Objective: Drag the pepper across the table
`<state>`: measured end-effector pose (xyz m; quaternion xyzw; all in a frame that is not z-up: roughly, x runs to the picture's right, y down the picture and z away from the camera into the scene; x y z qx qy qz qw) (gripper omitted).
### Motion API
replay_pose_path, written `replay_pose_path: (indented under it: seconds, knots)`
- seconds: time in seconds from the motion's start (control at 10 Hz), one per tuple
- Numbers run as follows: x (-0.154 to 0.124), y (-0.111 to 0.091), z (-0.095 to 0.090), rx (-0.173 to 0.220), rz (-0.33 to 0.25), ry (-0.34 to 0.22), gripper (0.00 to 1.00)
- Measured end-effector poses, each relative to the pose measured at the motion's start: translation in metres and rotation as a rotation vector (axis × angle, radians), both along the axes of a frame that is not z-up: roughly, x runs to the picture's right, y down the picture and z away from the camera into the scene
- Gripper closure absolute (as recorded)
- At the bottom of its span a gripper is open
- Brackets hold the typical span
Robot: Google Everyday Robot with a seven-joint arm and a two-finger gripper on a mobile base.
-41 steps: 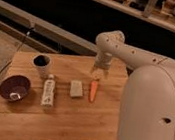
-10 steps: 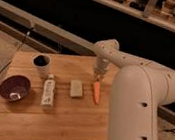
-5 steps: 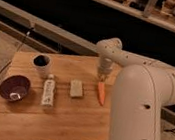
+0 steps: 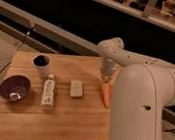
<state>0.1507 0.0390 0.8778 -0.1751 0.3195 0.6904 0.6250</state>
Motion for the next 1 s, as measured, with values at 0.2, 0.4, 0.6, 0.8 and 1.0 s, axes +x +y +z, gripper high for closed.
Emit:
replay_pose_path:
  seconds: [0.2,0.4,0.6,0.8,1.0]
  knots:
    - [0.013,0.001,-0.008,0.000,0.012,0.040,1.00]
    - [0.022,0.000,-0.015,0.003,0.024,0.073,1.00]
    - [0.028,0.002,-0.019,0.004,0.038,0.091,1.00]
    - [0.027,0.010,-0.019,-0.003,0.050,0.095,1.00]
    - [0.027,0.018,-0.018,-0.015,0.050,0.100,1.00]
